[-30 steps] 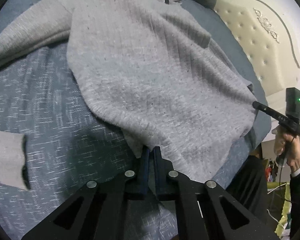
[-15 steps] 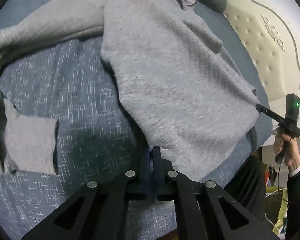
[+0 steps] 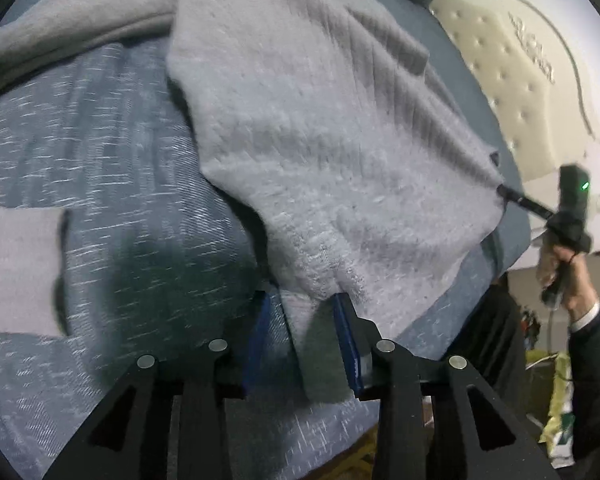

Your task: Fold clothes

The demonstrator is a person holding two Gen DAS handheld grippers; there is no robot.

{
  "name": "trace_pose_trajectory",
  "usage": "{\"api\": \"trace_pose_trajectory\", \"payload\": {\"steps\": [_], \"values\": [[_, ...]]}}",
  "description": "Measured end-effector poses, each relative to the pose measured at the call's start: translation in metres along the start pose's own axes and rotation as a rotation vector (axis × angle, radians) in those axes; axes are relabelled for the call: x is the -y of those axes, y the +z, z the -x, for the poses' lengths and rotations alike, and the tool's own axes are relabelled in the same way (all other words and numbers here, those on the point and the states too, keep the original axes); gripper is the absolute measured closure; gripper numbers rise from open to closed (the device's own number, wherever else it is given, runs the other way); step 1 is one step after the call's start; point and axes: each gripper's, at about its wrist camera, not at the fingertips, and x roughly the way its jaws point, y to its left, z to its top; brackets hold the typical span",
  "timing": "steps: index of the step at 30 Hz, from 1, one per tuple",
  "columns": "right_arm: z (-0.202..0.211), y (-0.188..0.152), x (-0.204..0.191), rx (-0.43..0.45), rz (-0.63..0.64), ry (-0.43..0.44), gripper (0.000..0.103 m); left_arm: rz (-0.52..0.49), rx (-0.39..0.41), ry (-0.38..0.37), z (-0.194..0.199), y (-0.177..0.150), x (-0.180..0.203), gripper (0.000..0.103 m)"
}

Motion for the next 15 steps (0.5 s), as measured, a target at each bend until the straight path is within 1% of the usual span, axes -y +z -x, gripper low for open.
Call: {"api": "trace_pose_trajectory", "payload": {"steps": [1, 2, 4, 9, 12, 15], "values": [[0.001, -0.001, -0.001, 0.0, 0.002, 0.002, 0.101, -0.004, 0.002, 0.018, -0.005, 0.001, 0.002, 0.071], [0.001, -0.001, -0.002, 0.001, 0.003, 0.005, 0.101, -0.006, 0.007, 0.028, -0.007, 0.003, 0.004, 0.083], [0.003, -0.002, -0.004, 0.003, 0.008, 0.011, 0.101, -0.019, 0.03, 0.025, -0.005, 0.006, 0.009, 0.096], [0.012, 0.002, -0.011, 0.014, 0.019, 0.031, 0.101, -0.053, 0.107, -0.001, 0.024, 0.013, 0.022, 0.097], [0.019, 0.007, -0.018, -0.001, 0.026, 0.032, 0.101, -0.058, 0.17, -0.015, 0.059, 0.015, 0.022, 0.098], [0.029, 0.014, -0.031, -0.009, 0.049, 0.053, 0.101, -0.057, 0.228, -0.026, 0.095, 0.013, 0.016, 0.098]]}}
